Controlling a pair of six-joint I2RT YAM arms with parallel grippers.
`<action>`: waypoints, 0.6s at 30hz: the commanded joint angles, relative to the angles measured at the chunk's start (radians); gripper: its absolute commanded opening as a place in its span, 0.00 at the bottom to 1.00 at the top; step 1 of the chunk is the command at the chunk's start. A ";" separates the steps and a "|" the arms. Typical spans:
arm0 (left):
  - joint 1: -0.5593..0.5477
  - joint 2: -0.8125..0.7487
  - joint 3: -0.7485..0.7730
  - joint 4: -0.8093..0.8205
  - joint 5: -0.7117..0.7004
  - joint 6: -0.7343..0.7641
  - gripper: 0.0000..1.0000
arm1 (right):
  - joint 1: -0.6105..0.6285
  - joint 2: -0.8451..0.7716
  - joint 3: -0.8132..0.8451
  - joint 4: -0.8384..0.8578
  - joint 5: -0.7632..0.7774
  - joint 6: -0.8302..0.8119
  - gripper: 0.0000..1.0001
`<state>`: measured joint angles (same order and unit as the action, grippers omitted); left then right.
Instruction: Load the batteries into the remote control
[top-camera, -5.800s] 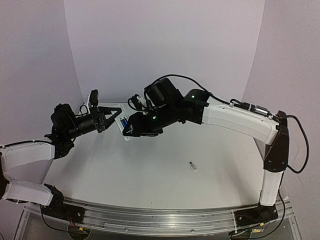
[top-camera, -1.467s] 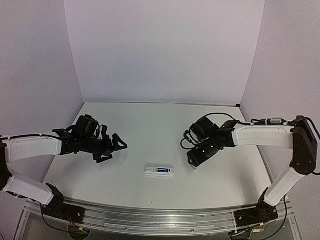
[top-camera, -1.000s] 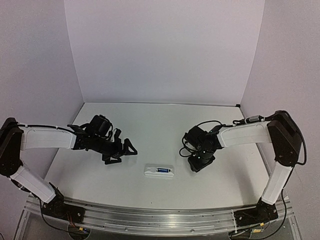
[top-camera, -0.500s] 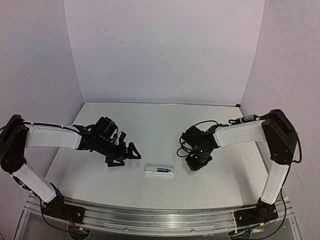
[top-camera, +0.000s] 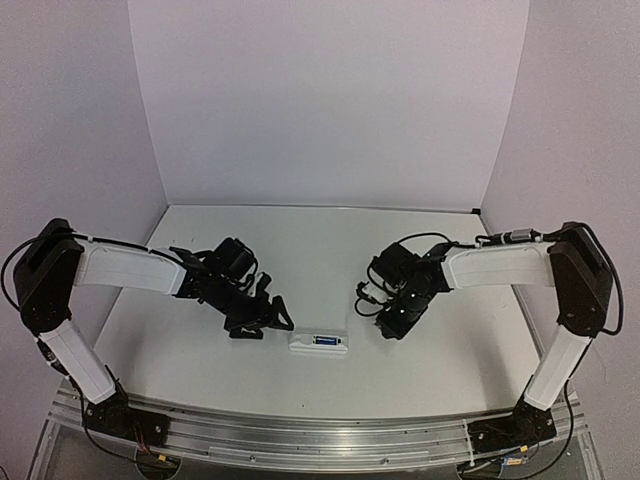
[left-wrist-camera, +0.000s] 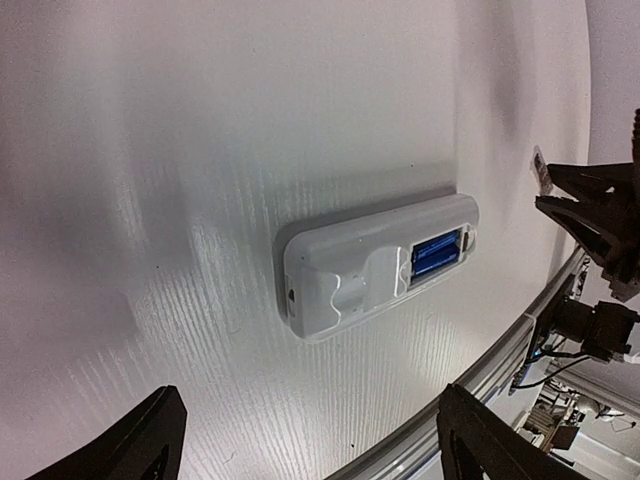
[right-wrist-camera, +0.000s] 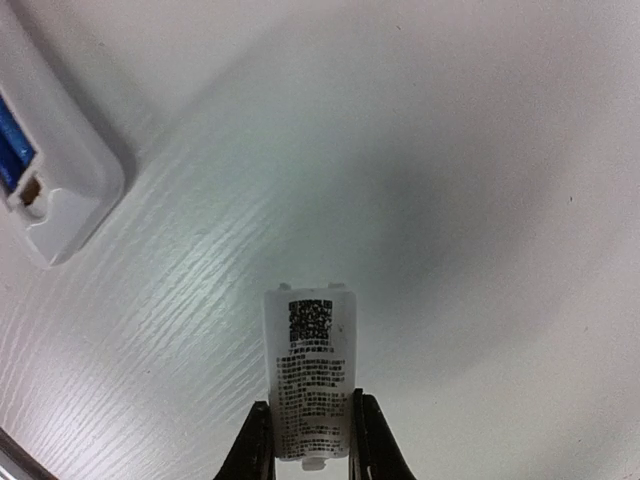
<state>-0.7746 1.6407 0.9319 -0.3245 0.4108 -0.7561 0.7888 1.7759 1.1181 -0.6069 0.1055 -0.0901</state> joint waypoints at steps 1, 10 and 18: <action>-0.018 0.043 0.066 -0.018 0.008 0.021 0.85 | 0.004 -0.053 0.052 -0.015 -0.151 -0.236 0.00; -0.028 0.127 0.105 0.019 0.033 0.016 0.68 | 0.076 0.059 0.176 -0.015 -0.205 -0.443 0.00; -0.032 0.155 0.102 0.047 0.034 0.002 0.56 | 0.126 0.146 0.247 -0.013 -0.164 -0.507 0.00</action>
<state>-0.7993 1.7879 1.0069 -0.3143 0.4356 -0.7562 0.8976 1.8891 1.3170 -0.6116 -0.0604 -0.5403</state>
